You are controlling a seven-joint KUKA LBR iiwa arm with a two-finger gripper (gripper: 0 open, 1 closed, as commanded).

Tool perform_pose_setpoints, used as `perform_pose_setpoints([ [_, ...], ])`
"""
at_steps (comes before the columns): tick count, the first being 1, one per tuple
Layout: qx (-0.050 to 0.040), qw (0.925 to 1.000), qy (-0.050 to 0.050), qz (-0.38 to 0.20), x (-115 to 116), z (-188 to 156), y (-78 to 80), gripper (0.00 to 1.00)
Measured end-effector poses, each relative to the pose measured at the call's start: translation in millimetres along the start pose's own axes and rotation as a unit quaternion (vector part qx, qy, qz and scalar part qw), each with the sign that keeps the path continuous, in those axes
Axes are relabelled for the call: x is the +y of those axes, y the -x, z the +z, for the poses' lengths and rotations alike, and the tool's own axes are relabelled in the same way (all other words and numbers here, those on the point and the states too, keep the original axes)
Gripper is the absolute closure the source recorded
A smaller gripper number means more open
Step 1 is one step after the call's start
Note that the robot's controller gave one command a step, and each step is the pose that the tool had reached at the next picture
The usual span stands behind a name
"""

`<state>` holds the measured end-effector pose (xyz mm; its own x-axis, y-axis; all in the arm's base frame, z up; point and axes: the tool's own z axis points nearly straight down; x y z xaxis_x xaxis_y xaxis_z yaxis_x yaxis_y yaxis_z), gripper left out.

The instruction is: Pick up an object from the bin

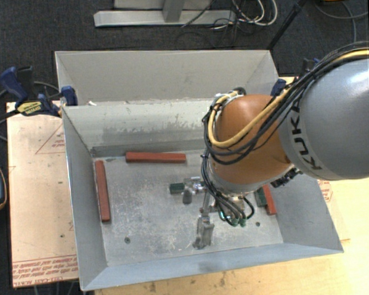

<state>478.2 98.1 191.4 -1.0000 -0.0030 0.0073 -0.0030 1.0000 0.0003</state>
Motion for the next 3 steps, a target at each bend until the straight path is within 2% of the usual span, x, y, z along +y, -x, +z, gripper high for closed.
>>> perform_pose_setpoints([
  [1,-0.0061,0.9997,0.0,-0.022,-56.0,124.2,102.9,0.0],
  [2,-0.0075,0.9993,0.0,-0.037,-45.7,88.5,121.9,0.0],
  [3,-0.0053,0.9999,0.001,-0.013,-44.7,80.7,124.1,0.0],
])
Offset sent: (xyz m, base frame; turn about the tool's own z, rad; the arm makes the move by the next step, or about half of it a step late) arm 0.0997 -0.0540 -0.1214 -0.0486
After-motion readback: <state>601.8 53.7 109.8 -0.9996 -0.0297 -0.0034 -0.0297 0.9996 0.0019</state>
